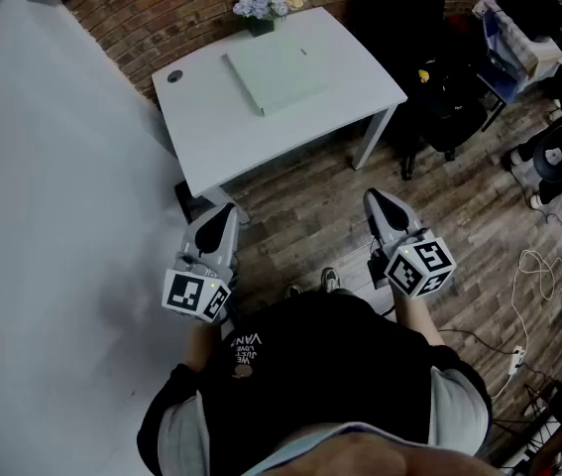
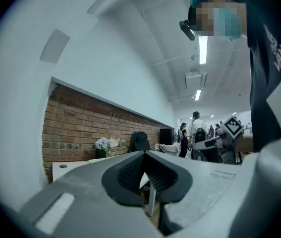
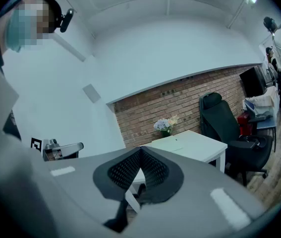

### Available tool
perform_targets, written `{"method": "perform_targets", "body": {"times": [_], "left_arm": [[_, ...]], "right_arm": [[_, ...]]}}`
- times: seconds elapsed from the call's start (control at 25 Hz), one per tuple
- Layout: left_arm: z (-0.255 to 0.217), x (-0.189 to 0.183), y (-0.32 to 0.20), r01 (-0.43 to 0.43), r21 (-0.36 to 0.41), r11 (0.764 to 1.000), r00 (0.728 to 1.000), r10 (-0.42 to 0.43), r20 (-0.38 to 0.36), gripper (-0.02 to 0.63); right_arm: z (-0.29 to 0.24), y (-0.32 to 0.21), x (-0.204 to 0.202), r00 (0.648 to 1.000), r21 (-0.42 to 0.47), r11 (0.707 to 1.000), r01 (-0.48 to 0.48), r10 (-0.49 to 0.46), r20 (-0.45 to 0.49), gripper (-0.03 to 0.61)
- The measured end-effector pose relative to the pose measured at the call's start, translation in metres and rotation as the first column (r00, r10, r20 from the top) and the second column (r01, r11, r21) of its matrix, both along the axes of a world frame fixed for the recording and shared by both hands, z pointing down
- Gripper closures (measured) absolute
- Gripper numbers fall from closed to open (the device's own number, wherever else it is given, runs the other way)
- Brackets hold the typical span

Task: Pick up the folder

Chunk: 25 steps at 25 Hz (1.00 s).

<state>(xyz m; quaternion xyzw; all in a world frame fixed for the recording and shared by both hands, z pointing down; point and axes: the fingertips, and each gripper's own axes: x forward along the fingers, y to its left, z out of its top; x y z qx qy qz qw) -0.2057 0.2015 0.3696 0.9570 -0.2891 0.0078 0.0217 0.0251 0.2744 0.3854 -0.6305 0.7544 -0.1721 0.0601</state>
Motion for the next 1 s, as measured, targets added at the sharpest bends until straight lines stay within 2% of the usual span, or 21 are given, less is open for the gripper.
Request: {"method": "perform_targets", "body": {"times": [0.16, 0.44, 0.76, 1.0], "left_arm": [[0.003, -0.010, 0.000, -0.002, -0.002, 1.000, 1.000, 0.002, -0.003, 0.614], [0.012, -0.024, 0.003, -0.005, -0.020, 1.000, 1.000, 0.004, -0.013, 0.614], [0.023, -0.018, -0.012, 0.030, -0.056, 0.998, 0.999, -0.031, -0.017, 0.614], [0.014, 0.006, -0.033, 0.051, -0.038, 0.998, 0.998, -0.052, -0.024, 0.614]], "right_arm": [[0.001, 0.000, -0.009, 1.000, 0.004, 1.000, -0.005, 0.005, 0.023, 0.580], [0.001, 0.006, -0.003, 0.996, 0.022, 0.996, -0.082, 0.081, 0.048, 0.578], [0.007, -0.014, 0.005, 0.998, 0.007, 0.999, -0.044, 0.044, 0.046, 0.578], [0.004, -0.044, 0.025, 0.999, 0.007, 1.000, -0.007, 0.007, 0.049, 0.578]]}}
